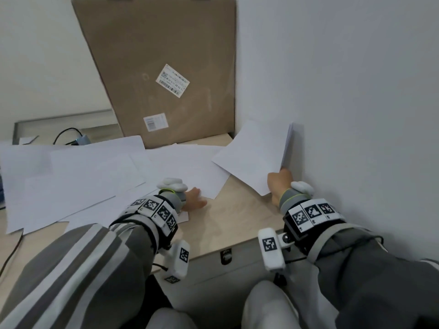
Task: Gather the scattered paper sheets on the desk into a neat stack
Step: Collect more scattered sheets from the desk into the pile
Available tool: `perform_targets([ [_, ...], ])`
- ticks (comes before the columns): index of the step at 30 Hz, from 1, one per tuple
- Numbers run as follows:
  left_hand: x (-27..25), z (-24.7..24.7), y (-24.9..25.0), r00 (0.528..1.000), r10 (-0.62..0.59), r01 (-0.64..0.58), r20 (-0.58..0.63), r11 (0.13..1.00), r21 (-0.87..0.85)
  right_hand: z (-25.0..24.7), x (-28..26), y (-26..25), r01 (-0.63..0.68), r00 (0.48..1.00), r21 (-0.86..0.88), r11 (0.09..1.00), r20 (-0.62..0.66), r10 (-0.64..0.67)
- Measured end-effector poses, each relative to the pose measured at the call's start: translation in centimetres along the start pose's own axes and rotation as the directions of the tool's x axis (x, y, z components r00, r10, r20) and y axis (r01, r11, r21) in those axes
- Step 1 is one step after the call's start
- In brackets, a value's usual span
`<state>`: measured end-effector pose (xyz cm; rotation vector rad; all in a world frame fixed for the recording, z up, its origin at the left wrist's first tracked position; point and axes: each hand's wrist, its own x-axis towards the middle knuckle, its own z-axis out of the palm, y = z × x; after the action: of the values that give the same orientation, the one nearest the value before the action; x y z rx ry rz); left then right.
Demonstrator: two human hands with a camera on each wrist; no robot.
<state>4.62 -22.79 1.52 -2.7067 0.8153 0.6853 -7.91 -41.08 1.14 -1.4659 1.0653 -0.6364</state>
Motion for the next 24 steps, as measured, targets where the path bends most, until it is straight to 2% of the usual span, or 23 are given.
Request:
perform_targets([
  [6,-2.2,-0.7,-1.3,1.000,-0.018,0.018,-0.001,0.996,0.091,-0.6,-1.3,-0.1,-0.037,0.999,0.009,0.999,0.003,0.037],
  [11,-2.5,0.2,-4.0,0.995,-0.101,0.100,0.016,0.993,0.065,-1.7,-2.5,0.5,-0.074,0.997,-0.042,0.996,0.002,0.074],
  [14,-2.5,1.0,-7.2,0.983,-0.169,0.163,0.068,0.983,0.081,-2.0,-3.2,1.1,-0.110,0.994,-0.079,0.991,0.011,0.112],
  [17,-2.0,1.9,-10.1,0.969,-0.245,0.242,0.035,0.968,0.073,-2.0,-3.8,1.5,-0.128,0.991,-0.095,0.987,0.013,0.129],
  [21,-2.6,1.0,-9.2,0.966,-0.253,0.246,-0.043,0.962,-0.121,-2.1,-4.3,1.6,-0.154,0.987,-0.014,0.988,0.046,0.155],
  [23,-2.5,0.3,-7.3,0.968,-0.210,0.152,-0.136,0.925,-0.349,-1.9,-4.3,1.6,-0.164,0.978,-0.014,0.986,0.126,0.165],
  [24,-2.5,0.1,-5.9,0.974,-0.160,0.062,-0.159,0.868,-0.493,-1.7,-4.5,1.5,-0.174,0.971,-0.003,0.985,0.165,0.172],
])
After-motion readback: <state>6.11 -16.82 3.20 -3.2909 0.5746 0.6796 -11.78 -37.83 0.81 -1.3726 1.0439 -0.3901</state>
